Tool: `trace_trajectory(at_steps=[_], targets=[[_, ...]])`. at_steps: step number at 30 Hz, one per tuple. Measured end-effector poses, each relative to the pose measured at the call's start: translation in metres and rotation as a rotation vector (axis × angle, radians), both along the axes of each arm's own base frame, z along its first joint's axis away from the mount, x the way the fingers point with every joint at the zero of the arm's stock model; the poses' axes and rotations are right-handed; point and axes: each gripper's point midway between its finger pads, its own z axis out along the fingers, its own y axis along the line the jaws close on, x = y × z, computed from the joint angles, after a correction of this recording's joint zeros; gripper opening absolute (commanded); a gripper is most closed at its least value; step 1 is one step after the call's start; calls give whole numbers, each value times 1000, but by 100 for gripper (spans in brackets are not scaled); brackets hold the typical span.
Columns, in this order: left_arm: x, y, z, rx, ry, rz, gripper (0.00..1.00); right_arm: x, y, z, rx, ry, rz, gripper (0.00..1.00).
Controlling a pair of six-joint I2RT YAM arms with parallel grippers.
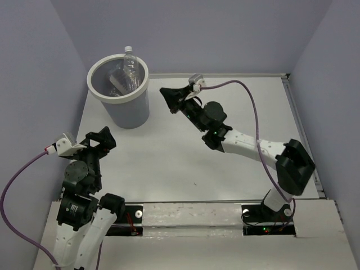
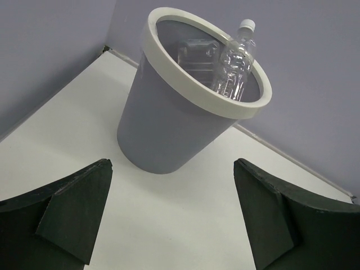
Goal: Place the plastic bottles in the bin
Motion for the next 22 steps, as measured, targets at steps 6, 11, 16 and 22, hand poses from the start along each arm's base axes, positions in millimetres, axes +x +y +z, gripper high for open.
trace_trajectory(at_steps=[6, 11, 16, 22], targets=[[1, -14, 1, -1, -4, -77, 99, -64, -81, -40, -47, 92, -4, 0], [2, -42, 4, -34, -28, -233, 99, -117, -167, -71, -57, 181, -74, 48], [-1, -72, 12, -84, -61, -392, 99, -152, -229, -48, 64, 175, -129, 100], [-6, -96, 22, -104, -98, -527, 99, -168, -284, -52, 115, 234, -249, 100]])
